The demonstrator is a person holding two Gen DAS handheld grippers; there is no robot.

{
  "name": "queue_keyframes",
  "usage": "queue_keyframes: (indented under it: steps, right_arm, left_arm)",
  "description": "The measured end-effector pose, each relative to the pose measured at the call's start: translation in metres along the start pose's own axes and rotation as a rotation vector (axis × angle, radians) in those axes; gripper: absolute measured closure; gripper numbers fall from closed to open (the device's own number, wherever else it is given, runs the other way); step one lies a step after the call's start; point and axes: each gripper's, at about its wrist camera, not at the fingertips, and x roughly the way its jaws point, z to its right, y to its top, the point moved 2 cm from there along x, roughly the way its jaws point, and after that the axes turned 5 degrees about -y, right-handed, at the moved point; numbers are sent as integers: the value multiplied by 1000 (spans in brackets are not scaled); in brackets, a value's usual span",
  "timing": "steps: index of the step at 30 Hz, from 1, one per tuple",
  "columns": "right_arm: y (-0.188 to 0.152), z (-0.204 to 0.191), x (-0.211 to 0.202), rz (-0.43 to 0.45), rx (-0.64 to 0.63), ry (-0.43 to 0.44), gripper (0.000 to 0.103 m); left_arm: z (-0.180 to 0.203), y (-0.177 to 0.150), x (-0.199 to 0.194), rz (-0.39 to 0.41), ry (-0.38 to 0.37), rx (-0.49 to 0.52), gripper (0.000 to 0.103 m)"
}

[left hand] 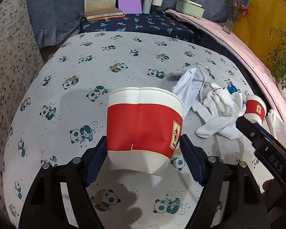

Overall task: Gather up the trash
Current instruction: 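Grasp the red-and-white paper cup with the left tool, then grasp the white cloth with the right tool while the left tool holds the cup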

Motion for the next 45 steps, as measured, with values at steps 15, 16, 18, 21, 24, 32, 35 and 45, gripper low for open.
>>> queue_keyframes:
  steps: [15, 16, 18, 21, 24, 32, 35, 45]
  right_arm:
    - [-9, 3, 37, -78, 13, 2, 91]
    - [-10, 4, 36, -82, 11, 10, 101]
    - [-12, 6, 31, -76, 8, 12, 101]
    - [-11, 12, 19, -56, 13, 20, 103]
    - [-8, 18, 5, -27, 15, 26, 103]
    - [-3, 29, -19, -6, 27, 48, 94]
    - [-2, 25, -14, -17, 22, 52, 81]
    - [0, 0, 30, -81, 38, 22, 65]
  left_arm:
    - [14, -1, -4, 7, 13, -1, 31]
    - [15, -1, -4, 7, 12, -2, 31]
    - [18, -2, -6, 9, 8, -3, 31]
    - [27, -5, -12, 15, 4, 9, 31]
    - [36, -7, -19, 24, -2, 20, 31]
    - [52, -12, -40, 56, -9, 36, 31]
    - [49, -14, -42, 58, 4, 35, 31]
    - [22, -9, -33, 44, 45, 1, 31]
